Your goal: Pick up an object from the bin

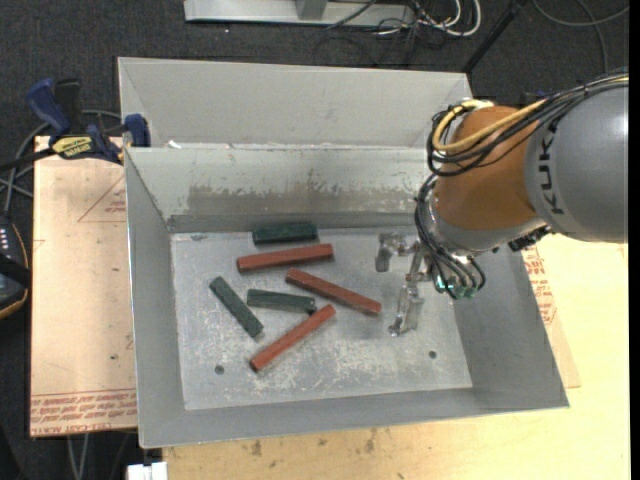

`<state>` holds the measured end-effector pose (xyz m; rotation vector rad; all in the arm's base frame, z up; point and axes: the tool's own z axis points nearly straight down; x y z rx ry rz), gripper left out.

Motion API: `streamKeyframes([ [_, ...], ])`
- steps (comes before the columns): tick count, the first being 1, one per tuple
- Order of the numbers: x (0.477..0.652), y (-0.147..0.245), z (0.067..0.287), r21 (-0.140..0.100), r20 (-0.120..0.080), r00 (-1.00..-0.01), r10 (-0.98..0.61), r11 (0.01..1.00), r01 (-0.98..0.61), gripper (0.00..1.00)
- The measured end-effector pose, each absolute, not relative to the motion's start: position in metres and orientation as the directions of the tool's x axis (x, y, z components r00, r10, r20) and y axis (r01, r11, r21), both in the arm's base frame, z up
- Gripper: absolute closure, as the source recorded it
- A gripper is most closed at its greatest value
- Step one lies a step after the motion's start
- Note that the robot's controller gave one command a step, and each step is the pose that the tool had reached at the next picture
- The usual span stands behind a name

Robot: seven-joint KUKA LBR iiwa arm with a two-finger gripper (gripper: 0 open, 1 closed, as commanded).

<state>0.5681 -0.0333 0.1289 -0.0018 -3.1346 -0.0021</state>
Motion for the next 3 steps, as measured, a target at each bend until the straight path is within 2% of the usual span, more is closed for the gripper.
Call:
streamKeyframes([
  [1, 0.633, 0.017, 0.073, 0.003, -0.004, -1.000, -0.029, 1.000, -0.029, 0.00],
  [2, 0.651, 0.090, 0.121, 0.005, -0.010, -0.998, -0.068, 0.998, -0.069, 0.00],
  [3, 0.650, 0.109, 0.073, 0.000, -0.008, -0.986, -0.165, 0.986, -0.165, 0.00],
])
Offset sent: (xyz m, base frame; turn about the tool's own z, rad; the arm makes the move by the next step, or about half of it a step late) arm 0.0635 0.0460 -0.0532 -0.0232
